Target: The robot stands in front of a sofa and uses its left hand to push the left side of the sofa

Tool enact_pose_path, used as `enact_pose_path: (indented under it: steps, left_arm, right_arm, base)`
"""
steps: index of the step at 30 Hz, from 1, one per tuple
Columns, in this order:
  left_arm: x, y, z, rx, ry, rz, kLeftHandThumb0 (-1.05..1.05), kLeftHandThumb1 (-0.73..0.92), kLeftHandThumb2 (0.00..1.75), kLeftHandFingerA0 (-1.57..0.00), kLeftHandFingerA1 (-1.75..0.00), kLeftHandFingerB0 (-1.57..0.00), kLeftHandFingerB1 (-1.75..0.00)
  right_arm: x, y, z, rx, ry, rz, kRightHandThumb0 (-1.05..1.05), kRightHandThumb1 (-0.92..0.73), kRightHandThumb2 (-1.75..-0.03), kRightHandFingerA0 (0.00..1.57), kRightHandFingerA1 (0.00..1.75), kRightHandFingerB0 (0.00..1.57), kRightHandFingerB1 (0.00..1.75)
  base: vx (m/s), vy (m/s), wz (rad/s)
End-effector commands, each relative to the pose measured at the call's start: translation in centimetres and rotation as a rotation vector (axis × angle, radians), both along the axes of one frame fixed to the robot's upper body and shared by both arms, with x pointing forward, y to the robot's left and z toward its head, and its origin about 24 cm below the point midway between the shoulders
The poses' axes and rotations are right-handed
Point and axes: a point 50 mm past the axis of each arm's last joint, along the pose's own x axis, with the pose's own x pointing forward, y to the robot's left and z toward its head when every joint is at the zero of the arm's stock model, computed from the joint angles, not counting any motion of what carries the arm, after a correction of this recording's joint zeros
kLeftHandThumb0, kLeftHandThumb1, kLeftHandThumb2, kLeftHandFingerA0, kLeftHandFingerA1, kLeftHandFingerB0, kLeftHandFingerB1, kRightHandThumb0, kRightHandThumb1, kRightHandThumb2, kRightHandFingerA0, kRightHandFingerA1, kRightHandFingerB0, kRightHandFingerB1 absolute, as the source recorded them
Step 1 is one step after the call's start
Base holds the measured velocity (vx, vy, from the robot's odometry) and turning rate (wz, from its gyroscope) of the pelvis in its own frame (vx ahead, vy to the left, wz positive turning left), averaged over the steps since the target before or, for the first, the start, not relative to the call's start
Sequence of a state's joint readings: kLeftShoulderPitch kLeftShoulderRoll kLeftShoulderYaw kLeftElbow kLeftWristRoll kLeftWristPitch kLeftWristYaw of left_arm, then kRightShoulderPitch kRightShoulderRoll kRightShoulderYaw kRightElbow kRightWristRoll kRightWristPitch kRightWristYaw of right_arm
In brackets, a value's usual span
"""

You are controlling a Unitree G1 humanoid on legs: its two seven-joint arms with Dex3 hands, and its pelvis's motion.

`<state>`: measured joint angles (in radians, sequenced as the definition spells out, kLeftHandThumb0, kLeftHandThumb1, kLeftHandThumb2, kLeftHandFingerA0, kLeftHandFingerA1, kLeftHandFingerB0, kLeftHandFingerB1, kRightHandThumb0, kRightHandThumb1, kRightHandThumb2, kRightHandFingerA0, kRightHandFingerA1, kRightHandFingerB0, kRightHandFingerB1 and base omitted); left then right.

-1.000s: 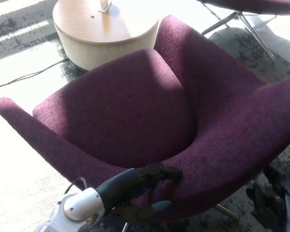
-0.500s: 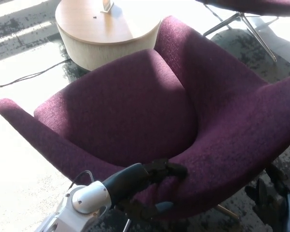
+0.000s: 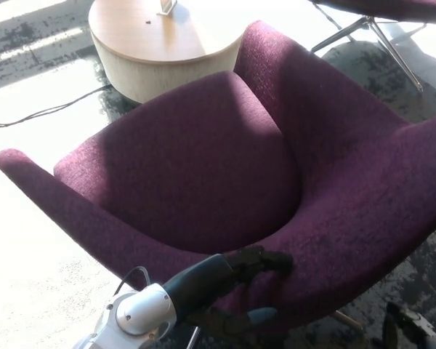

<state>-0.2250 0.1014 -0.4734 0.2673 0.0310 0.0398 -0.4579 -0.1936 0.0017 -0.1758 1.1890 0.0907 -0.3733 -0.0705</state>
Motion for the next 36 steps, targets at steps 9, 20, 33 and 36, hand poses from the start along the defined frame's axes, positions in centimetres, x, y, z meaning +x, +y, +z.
enact_pose_path:
  steps: [9,20,33,36]
  left_arm:
    - [-1.7,-1.3,0.3,-0.006,0.019,-0.052,-0.72,0.79,0.64,-0.21,-0.35,-0.20,-0.32]
    - [-1.4,1.3,0.5,0.019,0.038,0.016,-0.76,0.80,0.64,-0.25,-0.37,-0.18,-0.30]
    - [0.3,7.9,0.9,0.026,0.054,0.236,-0.39,0.40,1.03,-0.06,-0.51,0.00,-0.47]
    - [0.3,7.9,0.9,0.024,0.054,0.235,-0.39,0.40,1.03,-0.06,-0.51,0.00,-0.47]
  right_arm:
    - [-3.0,-0.9,-1.6,-0.060,0.153,0.025,-0.73,-0.89,-0.67,0.49,0.41,0.41,0.33]
    - [-3.3,-0.8,-1.7,-0.046,0.141,0.000,-0.72,-0.86,-0.67,0.55,0.46,0.45,0.34]
    - [-2.8,-0.7,-1.4,-0.073,0.116,0.033,-0.73,-0.87,-0.67,0.53,0.43,0.49,0.36]
    - [-2.8,-0.7,-1.4,-0.073,0.116,0.033,-0.73,-0.87,-0.67,0.53,0.43,0.49,0.36]
  base:
    - [0.00,0.000,0.00]
    - [0.00,0.000,0.00]
    - [0.00,0.000,0.00]
    - [0.00,0.000,0.00]
